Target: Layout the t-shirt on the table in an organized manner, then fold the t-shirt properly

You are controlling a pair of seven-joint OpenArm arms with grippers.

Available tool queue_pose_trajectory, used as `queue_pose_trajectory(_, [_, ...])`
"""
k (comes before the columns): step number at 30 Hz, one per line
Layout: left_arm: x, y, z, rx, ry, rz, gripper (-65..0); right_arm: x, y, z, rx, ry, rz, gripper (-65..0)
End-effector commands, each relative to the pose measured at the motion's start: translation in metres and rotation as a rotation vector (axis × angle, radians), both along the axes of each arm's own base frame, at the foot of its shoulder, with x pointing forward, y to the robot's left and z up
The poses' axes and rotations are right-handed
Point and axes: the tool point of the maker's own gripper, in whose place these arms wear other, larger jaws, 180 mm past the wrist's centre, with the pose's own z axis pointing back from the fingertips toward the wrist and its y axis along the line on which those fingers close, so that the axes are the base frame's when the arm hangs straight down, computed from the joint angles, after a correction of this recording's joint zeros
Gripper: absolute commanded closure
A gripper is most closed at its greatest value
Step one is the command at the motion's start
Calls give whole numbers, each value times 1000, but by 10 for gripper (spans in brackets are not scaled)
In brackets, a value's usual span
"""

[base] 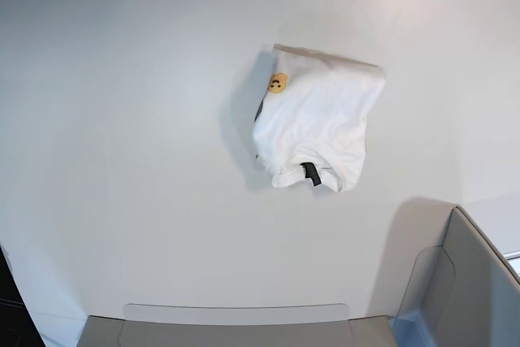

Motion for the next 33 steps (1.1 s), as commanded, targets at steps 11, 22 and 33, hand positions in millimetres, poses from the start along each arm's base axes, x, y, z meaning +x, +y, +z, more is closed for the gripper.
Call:
queue_pose_trajectory(11, [-143,-1,-52,-60,388,162,0,-42,-25,-31,-8,47,-99,0])
queue_pose_trajectory(22, [-159,-38,-116,-193,504,193,0,-44,-49,-101,-105,144,-24,0])
queue_pose_trajectory(33, [-130,-63,-170,-337,508,194,0,-56,-79,-166,-153,244,-59,0])
